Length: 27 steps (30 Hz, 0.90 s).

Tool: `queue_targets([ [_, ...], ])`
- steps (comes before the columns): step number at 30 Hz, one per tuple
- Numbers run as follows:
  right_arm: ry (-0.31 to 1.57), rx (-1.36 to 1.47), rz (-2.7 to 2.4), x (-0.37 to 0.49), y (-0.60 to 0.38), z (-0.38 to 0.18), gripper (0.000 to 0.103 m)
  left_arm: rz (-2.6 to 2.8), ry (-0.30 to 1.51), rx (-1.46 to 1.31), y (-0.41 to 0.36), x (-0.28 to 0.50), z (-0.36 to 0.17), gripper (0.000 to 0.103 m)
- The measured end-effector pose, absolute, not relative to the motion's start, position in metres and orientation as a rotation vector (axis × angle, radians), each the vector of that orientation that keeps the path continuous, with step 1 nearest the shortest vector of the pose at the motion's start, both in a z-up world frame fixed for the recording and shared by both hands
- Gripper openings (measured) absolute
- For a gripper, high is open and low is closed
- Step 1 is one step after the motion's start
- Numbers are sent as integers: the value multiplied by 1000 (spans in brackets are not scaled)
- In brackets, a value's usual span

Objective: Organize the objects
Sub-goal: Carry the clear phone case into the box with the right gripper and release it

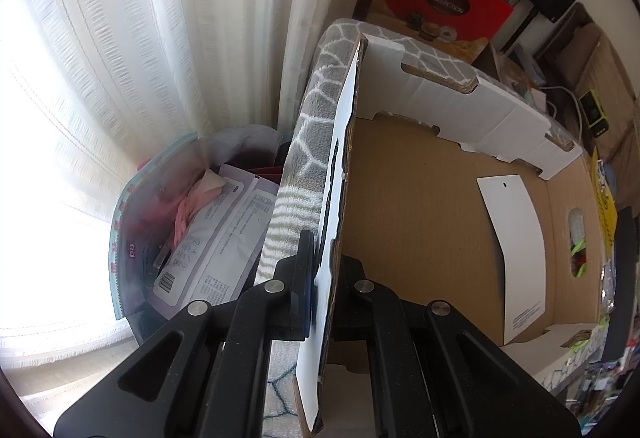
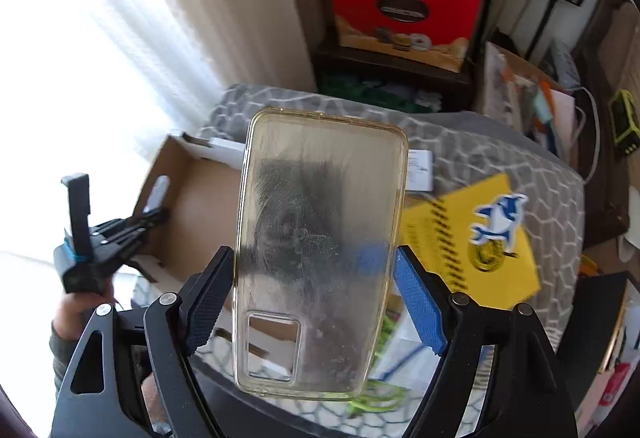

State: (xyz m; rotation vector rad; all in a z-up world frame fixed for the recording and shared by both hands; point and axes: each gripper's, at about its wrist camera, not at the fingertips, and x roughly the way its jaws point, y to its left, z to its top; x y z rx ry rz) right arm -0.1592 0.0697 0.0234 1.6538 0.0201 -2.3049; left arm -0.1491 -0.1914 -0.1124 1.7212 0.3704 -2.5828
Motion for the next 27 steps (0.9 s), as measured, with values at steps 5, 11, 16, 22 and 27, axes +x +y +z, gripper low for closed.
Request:
queue_targets([
  [5,-8,1747,-2240,-172,34,-14,81,-2581,374,1724,-191,-150,-112,5],
  [11,-39,1871,-2238,-182,31,-53,81,-2585,379,1724,-192,-150,-112,5],
  [16,-5,1939,-2239,-184,33,-68,81,-2586,379,1725,-192,-149,-112,5],
  [22,32,1995,-2228,-184,31,-64,82,-2588,382,1726,-191,-149,-111,5],
  [27,40,1986,-2233,-182,40,-49,82,-2585,372,1727,-189,-149,-111,5],
])
